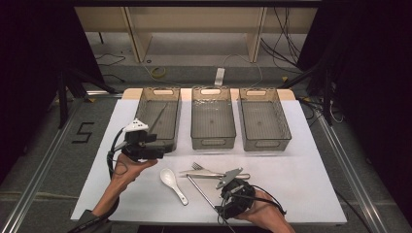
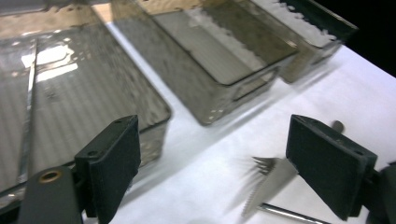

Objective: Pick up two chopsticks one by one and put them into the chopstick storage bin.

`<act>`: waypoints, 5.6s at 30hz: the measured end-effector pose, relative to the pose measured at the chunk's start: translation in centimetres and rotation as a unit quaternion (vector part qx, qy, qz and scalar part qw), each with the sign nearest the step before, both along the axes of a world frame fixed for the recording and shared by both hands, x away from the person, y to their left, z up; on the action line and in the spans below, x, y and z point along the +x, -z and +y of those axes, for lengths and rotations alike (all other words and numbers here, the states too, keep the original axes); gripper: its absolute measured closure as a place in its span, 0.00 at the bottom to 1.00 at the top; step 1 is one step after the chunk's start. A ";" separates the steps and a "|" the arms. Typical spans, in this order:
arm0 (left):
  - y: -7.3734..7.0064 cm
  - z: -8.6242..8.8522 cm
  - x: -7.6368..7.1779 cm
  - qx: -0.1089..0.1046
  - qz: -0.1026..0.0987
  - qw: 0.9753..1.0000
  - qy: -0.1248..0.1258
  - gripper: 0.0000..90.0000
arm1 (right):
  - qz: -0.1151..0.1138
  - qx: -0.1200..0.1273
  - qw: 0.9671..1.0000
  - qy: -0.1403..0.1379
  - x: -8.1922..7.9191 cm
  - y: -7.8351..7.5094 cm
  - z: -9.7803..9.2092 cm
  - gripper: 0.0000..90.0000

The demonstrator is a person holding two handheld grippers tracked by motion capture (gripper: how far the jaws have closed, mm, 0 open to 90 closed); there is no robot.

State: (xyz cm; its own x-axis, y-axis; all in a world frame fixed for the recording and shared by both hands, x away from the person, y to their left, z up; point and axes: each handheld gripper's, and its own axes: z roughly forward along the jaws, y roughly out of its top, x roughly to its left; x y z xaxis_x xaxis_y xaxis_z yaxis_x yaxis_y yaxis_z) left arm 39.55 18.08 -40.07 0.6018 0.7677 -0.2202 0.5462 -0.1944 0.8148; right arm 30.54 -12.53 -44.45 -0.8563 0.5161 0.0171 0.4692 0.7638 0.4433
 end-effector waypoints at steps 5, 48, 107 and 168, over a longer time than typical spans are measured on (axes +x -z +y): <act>0.2 -1.0 -1.5 0.012 -0.025 0.999 0.021 0.18 | 0.009 -0.015 1.000 -0.006 0.1 0.2 0.5 0.41; 1.0 -1.5 -4.6 0.008 -0.036 0.998 0.055 0.17 | 0.046 -0.090 0.992 -0.069 1.4 1.5 3.1 0.92; 6.1 -11.4 -4.4 0.165 0.035 0.933 0.319 0.40 | -0.012 -0.096 0.989 -0.108 1.9 -2.5 1.4 0.97; 1.7 -9.1 -2.0 0.162 -0.004 0.970 0.182 0.94 | -0.129 0.202 0.969 0.065 2.8 -4.5 -6.4 0.36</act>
State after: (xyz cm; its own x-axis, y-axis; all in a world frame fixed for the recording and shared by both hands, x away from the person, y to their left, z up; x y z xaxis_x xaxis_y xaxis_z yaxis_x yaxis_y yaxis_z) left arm 37.59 8.99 -41.75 0.8465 0.5325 0.0020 0.3880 -0.6194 0.6825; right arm 33.34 -18.96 -39.98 -0.7878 0.6150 0.0344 0.3831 0.4455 0.8091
